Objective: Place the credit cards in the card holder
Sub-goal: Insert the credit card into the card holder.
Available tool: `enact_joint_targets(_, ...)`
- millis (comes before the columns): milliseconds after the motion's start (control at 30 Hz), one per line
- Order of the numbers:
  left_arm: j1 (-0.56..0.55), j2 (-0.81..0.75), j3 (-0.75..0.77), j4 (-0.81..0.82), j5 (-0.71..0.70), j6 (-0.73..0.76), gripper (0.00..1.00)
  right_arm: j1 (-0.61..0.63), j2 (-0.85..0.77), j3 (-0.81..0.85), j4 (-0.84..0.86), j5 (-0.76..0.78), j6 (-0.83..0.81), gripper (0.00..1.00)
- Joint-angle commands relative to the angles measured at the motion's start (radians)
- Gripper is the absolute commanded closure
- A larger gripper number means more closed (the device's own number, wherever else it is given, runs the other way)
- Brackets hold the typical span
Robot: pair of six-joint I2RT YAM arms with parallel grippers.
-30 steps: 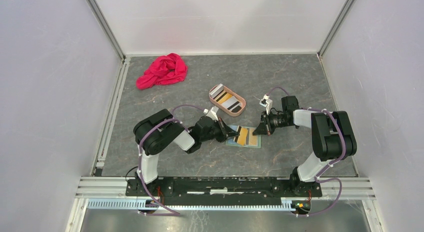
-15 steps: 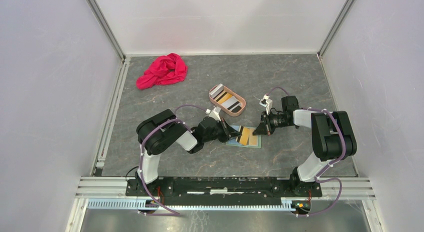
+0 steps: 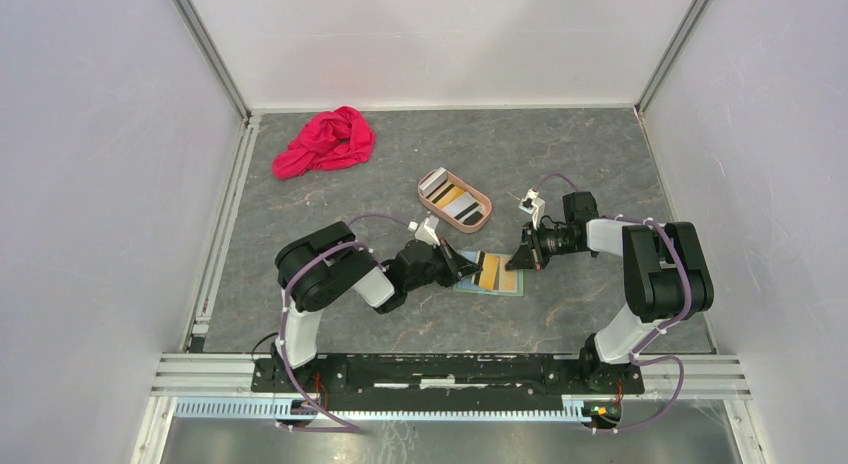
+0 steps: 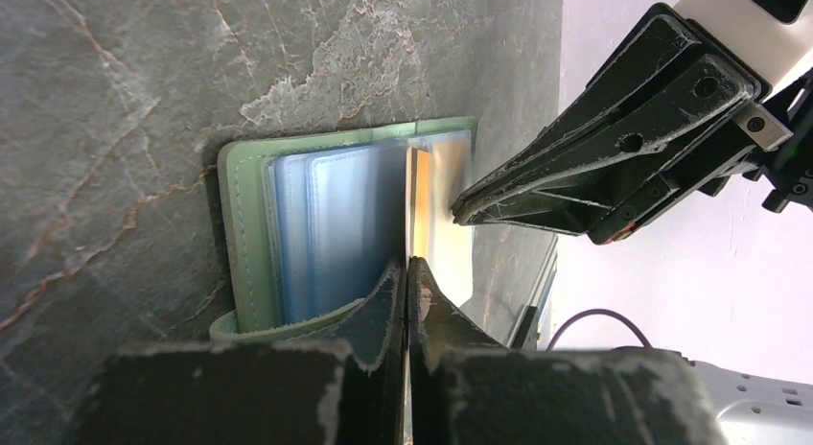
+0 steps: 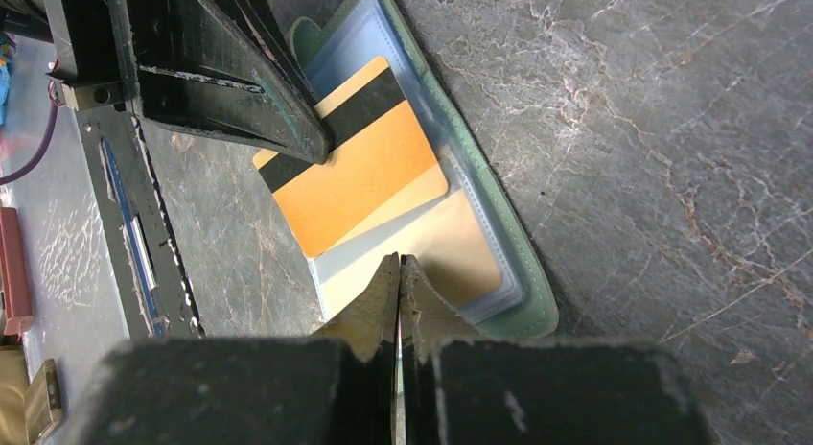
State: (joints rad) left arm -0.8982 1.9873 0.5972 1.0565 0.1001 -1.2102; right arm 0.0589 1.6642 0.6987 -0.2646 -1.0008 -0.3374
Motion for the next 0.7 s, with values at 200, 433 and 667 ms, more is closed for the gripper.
enact_joint_targets(200, -0.014, 0.031, 0.007, 0.02, -0.063, 0.016, 0.98, 0.005, 0.0, 0.023, 0.009, 0.015, -0.012, 1.0)
enact_joint_targets(433, -0.026, 0.052, 0.019, 0.029, -0.065, 0.018, 0.98, 0.005, 0.002, 0.023, 0.01, 0.014, -0.011, 1.0)
enact_joint_targets(667, -0.035, 0.052, 0.023, 0.009, -0.094, 0.036, 0.98, 0.004, 0.001, 0.022, 0.01, 0.012, -0.011, 1.0)
